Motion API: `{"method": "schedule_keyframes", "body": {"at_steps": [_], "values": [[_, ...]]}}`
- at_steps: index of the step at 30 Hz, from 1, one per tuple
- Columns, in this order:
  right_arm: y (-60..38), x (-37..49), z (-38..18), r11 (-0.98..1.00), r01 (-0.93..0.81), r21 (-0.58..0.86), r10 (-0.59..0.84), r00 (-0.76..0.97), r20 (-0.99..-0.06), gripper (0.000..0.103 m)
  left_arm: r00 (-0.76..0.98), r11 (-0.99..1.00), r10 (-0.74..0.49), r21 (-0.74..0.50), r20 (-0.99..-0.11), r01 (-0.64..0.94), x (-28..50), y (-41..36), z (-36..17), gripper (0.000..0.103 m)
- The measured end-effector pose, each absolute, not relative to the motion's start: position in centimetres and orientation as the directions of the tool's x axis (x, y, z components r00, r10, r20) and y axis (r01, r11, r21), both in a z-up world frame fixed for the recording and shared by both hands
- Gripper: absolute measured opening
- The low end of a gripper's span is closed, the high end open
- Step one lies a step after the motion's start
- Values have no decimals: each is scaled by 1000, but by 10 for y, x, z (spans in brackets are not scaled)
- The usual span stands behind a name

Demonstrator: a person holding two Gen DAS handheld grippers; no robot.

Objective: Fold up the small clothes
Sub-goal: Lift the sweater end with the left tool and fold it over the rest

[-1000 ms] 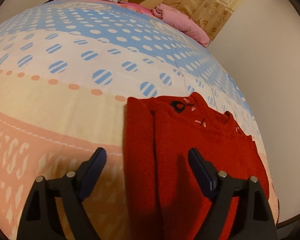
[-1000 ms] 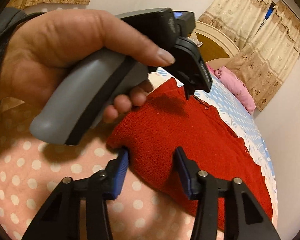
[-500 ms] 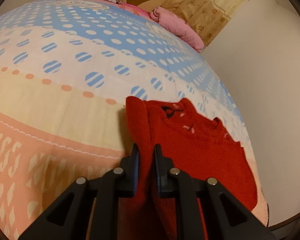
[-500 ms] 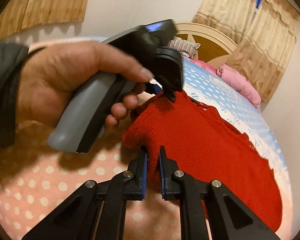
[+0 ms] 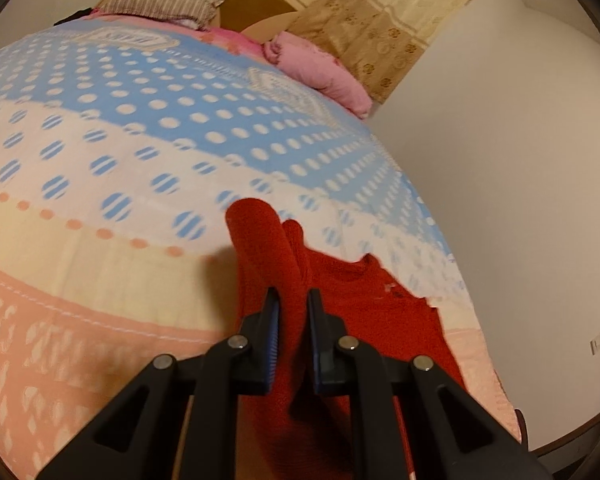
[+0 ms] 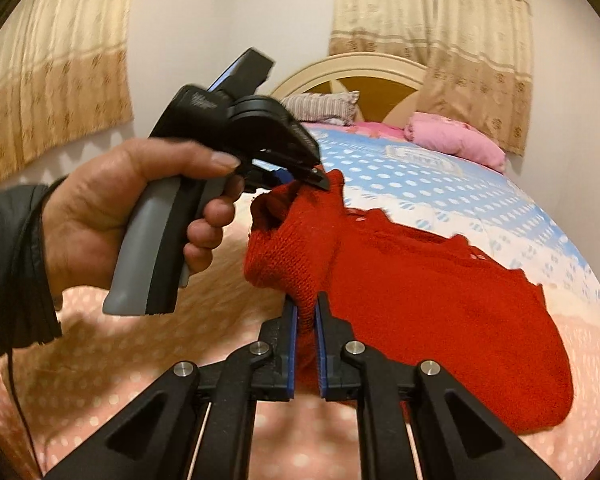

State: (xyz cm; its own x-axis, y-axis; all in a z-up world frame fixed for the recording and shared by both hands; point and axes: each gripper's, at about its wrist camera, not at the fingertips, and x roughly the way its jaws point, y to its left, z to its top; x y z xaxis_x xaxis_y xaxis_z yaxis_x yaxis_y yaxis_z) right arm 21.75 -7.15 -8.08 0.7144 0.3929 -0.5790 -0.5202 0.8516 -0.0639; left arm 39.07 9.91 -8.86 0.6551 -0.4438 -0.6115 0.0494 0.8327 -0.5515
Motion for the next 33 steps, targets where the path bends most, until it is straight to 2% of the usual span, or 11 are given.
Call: {"method": "schedule_keyframes", "body": {"at_steps": [15,33], "values": [[-145,215,-65,914,-404,40,367,780,-507,7,634,836,-499,-520,-590,174,405,17,-58,13],[-227,216,-78,957,-253,141,289,802,-523,7,549,814,-578,-468,-604,344,416,-92,-64,13]]}}
